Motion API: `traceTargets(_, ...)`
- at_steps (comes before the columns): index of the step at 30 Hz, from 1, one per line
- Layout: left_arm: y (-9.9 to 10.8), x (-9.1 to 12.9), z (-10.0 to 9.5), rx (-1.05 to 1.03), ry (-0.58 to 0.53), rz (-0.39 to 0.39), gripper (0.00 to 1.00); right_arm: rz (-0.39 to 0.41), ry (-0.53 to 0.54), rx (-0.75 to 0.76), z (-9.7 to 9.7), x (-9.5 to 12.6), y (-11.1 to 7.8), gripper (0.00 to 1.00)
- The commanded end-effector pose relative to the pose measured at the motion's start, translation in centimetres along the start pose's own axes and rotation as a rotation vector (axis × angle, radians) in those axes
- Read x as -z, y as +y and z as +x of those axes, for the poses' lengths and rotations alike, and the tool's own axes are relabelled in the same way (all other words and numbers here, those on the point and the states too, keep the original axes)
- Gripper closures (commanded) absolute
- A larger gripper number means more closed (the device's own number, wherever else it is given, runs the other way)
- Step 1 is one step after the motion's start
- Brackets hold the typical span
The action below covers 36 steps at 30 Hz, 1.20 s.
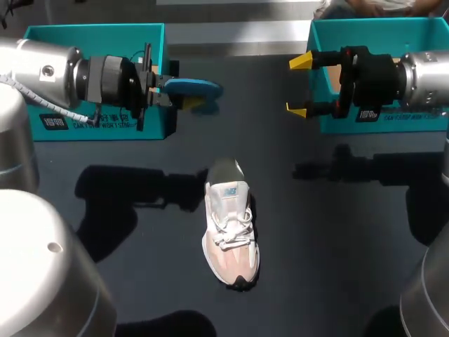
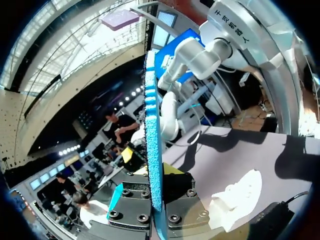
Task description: Take the shoe out of the shoebox, open the shoe tongue, remove and reinsert the insole, then place the shoe into the shoebox
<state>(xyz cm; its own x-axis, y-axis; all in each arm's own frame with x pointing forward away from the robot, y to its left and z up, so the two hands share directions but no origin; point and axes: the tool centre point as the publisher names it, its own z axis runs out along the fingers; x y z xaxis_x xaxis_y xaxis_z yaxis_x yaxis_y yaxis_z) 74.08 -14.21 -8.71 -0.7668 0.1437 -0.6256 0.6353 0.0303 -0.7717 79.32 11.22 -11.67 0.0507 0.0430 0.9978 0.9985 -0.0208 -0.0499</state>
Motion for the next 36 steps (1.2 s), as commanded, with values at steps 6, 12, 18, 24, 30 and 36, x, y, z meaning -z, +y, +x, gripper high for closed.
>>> traceTargets(6,0.5,0.3,-0.6,1.613,-0.148,0.404,1.00,0.000,-0.003,-0.001,0.0,-0.1,0.0,0.00)
traceTargets(12,0.5,0.3,-0.6,1.613,-0.148,0.404,1.00,0.000,-0.003,-0.001,0.0,-0.1,0.0,0.00)
traceTargets(18,0.5,0.3,-0.6,1.613,-0.148,0.404,1.00,0.000,-0.003,-0.001,0.0,-0.1,0.0,0.00)
traceTargets(24,0.5,0.3,-0.6,1.613,-0.148,0.404,1.00,0.000,-0.003,-0.001,0.0,-0.1,0.0,0.00)
traceTargets(30,2.9,0.0,0.2,1.923,-0.211,0.266,1.00,-0.004,-0.065,-0.018,0.5,-0.2,-0.2,0.00)
traceTargets(36,3.9,0.1,0.3,2.150,-0.258,0.271,1.00,-0.064,-0.191,0.031,1.4,0.1,-1.1,0.00)
